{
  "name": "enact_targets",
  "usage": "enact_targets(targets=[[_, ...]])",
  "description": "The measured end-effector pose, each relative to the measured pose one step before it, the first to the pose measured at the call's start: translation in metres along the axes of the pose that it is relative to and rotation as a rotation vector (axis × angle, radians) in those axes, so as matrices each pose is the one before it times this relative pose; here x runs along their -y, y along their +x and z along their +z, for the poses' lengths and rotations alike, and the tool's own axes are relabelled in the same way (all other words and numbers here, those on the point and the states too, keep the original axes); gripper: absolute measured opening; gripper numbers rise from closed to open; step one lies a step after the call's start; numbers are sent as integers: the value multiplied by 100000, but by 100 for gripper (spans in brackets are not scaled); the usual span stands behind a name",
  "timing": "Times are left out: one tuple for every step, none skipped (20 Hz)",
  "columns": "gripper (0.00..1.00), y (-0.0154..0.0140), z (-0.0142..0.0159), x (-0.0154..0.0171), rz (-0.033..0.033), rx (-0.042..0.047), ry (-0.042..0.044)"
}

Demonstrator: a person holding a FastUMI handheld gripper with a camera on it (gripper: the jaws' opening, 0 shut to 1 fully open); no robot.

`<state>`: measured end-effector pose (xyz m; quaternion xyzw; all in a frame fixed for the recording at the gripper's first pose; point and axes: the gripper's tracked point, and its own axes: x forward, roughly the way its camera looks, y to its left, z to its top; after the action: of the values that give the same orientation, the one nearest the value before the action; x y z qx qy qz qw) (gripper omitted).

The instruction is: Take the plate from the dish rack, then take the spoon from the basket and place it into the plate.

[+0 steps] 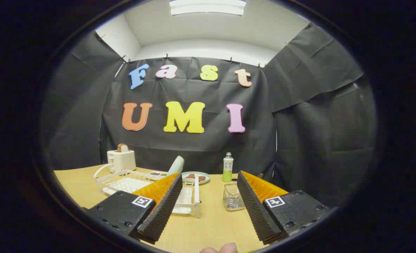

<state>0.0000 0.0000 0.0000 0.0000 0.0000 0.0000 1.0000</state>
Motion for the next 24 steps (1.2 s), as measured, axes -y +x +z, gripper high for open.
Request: enact_targets(targets=[[100, 118, -187, -185, 64, -882, -3], [100, 45, -212, -240, 480, -778, 1], [100, 34, -81, -262, 557, -402, 347], [100, -14, -36, -135, 522, -157, 406], [100, 133, -44, 9, -13, -240, 162], [100, 10, -160, -51, 105, -115, -33], [100, 10, -25, -124, 190, -189, -169], [100, 26, -9, -19, 212, 1, 132], [100, -42, 133, -44, 517, 199, 553], [100, 74, -42, -7, 331, 196, 806], [100, -31, 51, 26, -74, -62, 656], [100, 115, -26, 91, -42, 143, 446], [100, 55, 39, 71, -133, -58, 65], [100, 56, -109, 132, -375, -312, -271], [100, -14, 40, 71, -231, -46, -32], [100, 4, -43, -4, -189, -286, -98], [100, 0, 48, 35, -182, -11, 16], [100, -9, 9, 42, -100, -32, -158], [100, -30, 157, 27, -57, 126, -48], [100, 23, -68, 40, 43, -30, -286], [100, 4, 118, 12, 142, 0, -327], [100, 76, -59, 44, 127, -497, -398], [100, 142, 101, -54, 385, -404, -128], [100, 241, 30, 0, 730, -1196, 119]])
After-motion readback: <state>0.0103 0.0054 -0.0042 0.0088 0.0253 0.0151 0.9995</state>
